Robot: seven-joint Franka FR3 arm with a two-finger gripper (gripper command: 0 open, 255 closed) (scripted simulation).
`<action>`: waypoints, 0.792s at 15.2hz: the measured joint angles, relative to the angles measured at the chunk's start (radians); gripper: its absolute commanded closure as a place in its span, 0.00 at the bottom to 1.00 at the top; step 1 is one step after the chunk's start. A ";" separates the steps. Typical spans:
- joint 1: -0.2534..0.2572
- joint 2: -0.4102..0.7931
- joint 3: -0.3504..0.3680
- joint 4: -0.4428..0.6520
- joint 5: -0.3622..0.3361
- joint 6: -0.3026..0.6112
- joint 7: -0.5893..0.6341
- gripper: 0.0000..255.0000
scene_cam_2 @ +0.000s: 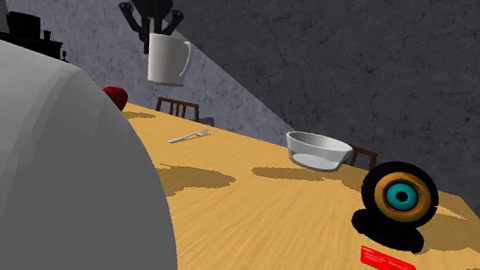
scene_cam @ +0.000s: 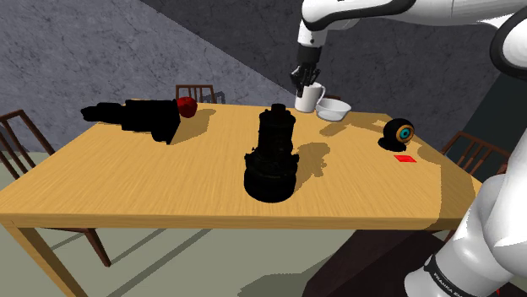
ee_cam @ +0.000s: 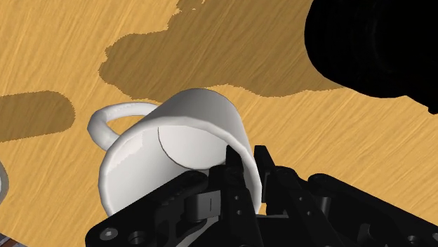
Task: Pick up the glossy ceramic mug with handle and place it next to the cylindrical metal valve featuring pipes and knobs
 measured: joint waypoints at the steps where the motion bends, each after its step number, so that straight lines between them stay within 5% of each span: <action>1: 0.001 -0.002 0.000 -0.016 -0.001 0.014 0.001 1.00; 12: 0.001 0.005 0.001 -0.158 0.000 0.162 0.005 1.00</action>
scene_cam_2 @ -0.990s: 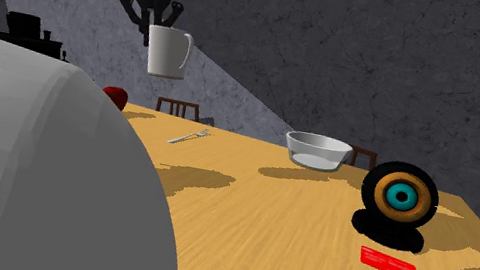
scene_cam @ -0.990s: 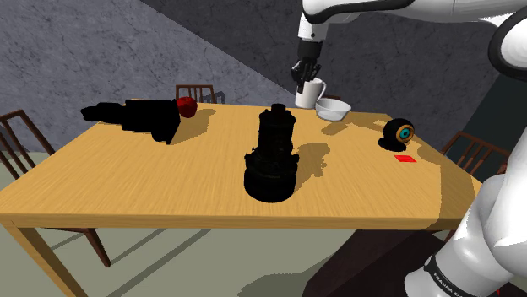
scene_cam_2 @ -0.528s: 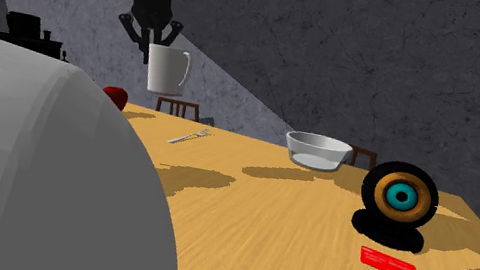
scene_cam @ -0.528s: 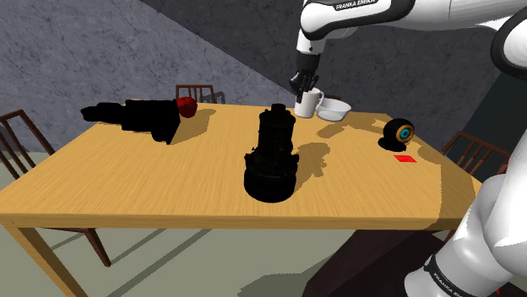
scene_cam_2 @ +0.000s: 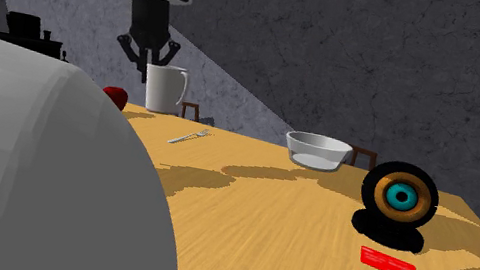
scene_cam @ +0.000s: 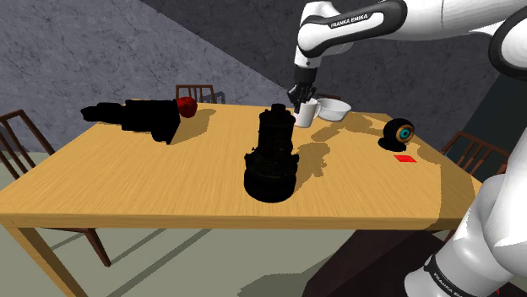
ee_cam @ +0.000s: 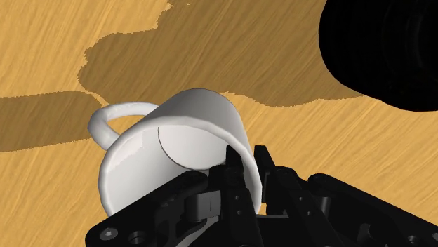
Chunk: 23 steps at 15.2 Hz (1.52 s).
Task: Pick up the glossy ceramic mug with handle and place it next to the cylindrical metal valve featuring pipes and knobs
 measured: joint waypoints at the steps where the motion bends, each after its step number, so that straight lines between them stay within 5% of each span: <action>1: 0.000 0.002 0.000 -0.009 0.001 0.011 0.000 1.00; 23: -0.005 0.088 0.006 -0.202 0.024 0.287 -0.005 1.00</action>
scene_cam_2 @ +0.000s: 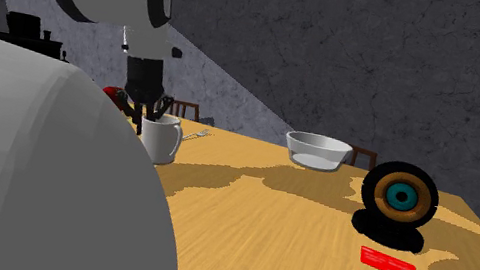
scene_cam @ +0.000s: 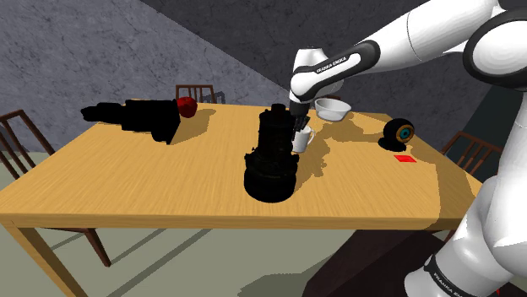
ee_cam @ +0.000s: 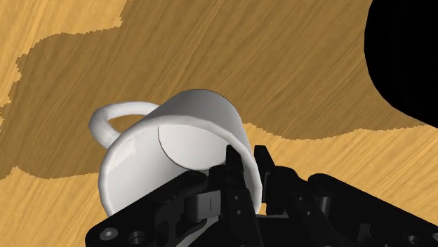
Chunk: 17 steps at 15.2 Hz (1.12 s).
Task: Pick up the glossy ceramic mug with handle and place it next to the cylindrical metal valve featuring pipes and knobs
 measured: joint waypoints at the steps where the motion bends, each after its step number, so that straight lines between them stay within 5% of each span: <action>1: -0.001 0.008 0.000 -0.004 0.002 0.012 -0.002 1.00; 8: -0.002 0.018 0.002 -0.008 0.005 0.026 -0.002 1.00; 9: -0.002 0.018 0.002 -0.008 0.006 0.026 -0.002 0.00; 17: 0.002 -0.007 0.000 0.003 -0.002 -0.009 0.002 0.00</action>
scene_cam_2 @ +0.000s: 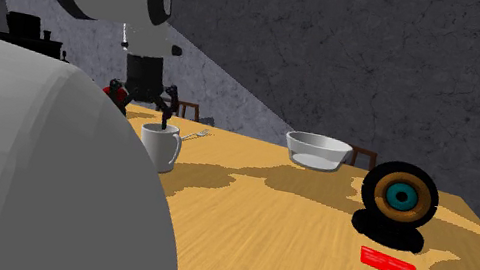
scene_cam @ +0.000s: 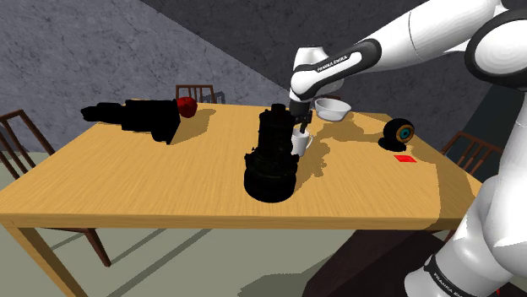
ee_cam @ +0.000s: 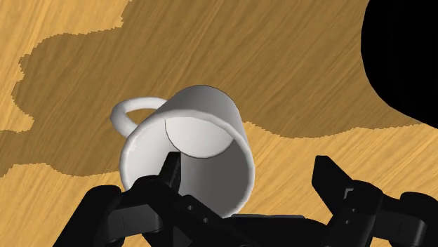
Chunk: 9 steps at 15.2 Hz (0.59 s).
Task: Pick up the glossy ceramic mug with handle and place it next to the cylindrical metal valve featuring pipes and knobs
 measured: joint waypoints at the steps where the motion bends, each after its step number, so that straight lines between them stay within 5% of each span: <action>1: 0.001 -0.013 -0.001 0.017 -0.004 -0.028 0.002 0.00; 9: 0.005 -0.035 -0.001 0.041 -0.011 -0.076 0.007 0.00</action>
